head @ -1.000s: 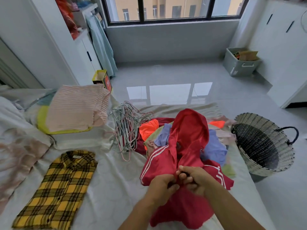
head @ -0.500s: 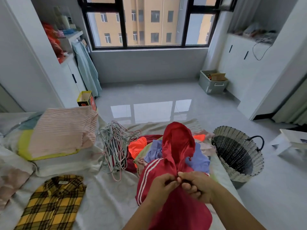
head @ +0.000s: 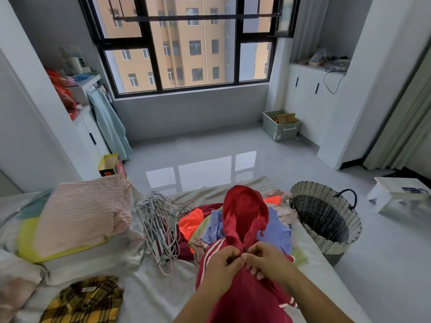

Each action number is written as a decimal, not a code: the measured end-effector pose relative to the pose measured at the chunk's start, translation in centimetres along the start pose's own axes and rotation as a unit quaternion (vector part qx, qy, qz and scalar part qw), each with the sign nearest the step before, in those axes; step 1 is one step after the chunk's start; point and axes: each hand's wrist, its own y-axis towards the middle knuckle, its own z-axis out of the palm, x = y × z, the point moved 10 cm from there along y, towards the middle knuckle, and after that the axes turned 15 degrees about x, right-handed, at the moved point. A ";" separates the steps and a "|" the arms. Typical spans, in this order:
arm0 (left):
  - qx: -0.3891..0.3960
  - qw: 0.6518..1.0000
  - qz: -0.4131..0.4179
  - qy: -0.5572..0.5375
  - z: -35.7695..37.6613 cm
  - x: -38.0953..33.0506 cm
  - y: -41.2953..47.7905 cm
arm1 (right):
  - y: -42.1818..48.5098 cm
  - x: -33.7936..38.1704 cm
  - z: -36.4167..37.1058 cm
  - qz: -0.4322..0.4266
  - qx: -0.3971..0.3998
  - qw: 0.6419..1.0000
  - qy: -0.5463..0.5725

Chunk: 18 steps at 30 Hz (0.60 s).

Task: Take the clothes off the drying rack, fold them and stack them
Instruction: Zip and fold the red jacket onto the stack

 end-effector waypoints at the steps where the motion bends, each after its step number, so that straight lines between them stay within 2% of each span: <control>1: 0.008 1.000 0.000 0.000 0.0 -0.2 -0.1 | 0.0 -0.4 0.3 0.003 0.007 0.999 0.041; 5: 0.032 0.999 0.011 -0.011 -0.3 -0.5 -0.2 | -0.2 -2.4 1.4 0.060 0.065 0.977 0.194; 9: 0.030 0.999 0.013 -0.028 -0.5 -0.3 -0.5 | -0.1 -4.3 2.5 0.073 0.101 0.925 0.360; 13: 0.051 0.998 0.023 0.000 0.3 -0.2 -0.7 | 0.2 -4.4 4.8 0.056 0.117 0.834 0.536; 15: 0.059 0.997 0.034 0.036 0.6 -0.5 -1.0 | 0.3 -4.1 5.2 0.060 0.112 0.801 0.585; 17: 0.063 0.995 0.035 0.065 0.4 -0.2 -1.2 | 0.3 -3.8 5.2 0.068 0.099 0.802 0.585; 18: 0.070 0.994 0.030 0.079 0.3 -0.3 -1.2 | 0.4 -3.8 4.9 0.071 0.090 0.819 0.562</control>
